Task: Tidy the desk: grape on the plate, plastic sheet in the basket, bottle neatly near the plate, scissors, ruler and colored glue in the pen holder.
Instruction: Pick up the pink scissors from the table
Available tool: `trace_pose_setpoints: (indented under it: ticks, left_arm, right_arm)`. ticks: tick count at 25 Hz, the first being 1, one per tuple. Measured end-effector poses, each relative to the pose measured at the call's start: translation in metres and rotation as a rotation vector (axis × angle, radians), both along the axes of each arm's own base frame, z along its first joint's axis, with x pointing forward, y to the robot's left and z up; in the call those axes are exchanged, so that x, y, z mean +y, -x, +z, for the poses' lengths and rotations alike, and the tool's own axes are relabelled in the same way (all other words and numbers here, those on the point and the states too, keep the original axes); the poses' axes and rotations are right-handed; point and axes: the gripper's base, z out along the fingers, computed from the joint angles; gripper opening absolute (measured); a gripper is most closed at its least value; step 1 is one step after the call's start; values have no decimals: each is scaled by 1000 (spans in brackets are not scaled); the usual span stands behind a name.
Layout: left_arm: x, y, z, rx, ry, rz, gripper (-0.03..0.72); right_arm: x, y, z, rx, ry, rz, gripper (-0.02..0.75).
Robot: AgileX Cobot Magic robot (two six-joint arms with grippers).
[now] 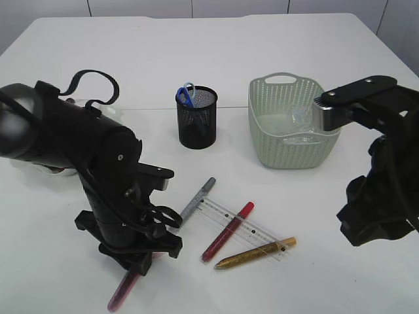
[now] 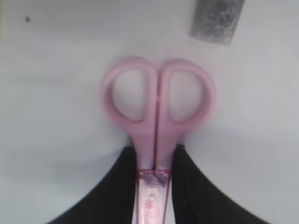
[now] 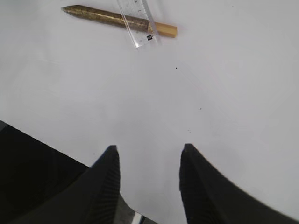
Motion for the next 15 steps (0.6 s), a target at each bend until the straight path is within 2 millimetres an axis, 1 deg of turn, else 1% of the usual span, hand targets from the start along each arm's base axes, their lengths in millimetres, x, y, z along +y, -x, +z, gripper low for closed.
trace_pose_setpoints:
  ticks: [2, 6, 12, 15]
  left_arm:
    - [0, 1, 3, -1, 9, 7, 158]
    - [0, 1, 17, -31, 35, 8, 158]
    - [0, 1, 23, -44, 48, 11, 158]
    - [0, 2, 32, -64, 66, 12, 158]
  right_arm:
    - [0, 0, 0, -1, 2, 1, 314]
    - [-1, 0, 0, -5, 6, 2, 314]
    - [-1, -1, 0, -7, 8, 2, 314]
    - [-1, -1, 0, -9, 8, 3, 314]
